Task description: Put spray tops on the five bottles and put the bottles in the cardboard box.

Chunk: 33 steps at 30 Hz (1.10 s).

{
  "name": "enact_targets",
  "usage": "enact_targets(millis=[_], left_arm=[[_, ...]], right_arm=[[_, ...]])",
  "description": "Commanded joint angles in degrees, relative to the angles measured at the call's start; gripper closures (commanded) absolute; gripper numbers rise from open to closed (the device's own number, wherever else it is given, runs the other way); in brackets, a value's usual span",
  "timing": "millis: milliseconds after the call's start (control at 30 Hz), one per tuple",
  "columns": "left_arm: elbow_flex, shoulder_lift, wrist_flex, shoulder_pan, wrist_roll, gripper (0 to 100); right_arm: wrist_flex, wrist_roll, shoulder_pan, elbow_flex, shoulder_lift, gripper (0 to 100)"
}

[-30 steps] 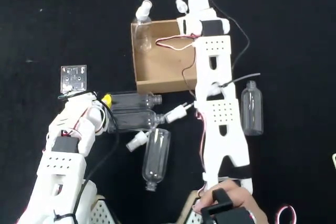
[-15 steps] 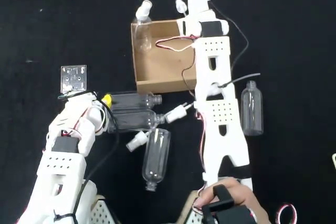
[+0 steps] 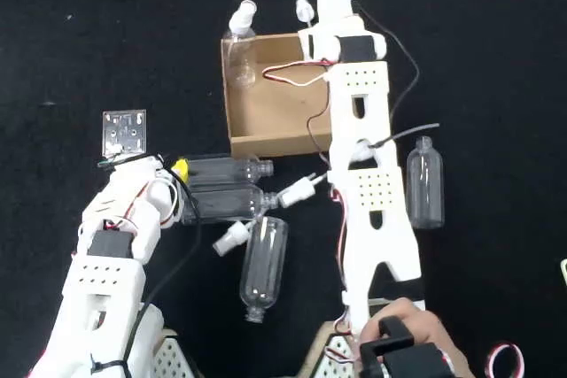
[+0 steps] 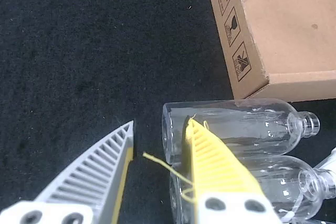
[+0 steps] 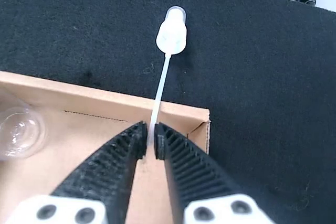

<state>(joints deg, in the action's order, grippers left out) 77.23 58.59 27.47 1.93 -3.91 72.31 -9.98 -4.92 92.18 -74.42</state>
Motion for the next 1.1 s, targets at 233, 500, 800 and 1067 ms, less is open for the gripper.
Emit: enact_targets(millis=[233,500,800,1067], left_arm=[[-0.48,0.97,-1.14,-0.48,-0.09,84],[-0.48,0.97,-1.23,-0.57,-0.09,84],[-0.57,0.97,-1.32,-0.57,-0.09,84],[-0.57,0.97,-1.32,-0.66,-0.09,84]], right_arm=[[-1.67,0.53,4.57,3.47,3.38,98.8],[-1.23,0.53,10.11,3.56,7.43,98.8],[4.75,0.44,16.44,3.47,12.53,98.8],[14.07,0.26,20.48,3.47,19.3,98.8]])
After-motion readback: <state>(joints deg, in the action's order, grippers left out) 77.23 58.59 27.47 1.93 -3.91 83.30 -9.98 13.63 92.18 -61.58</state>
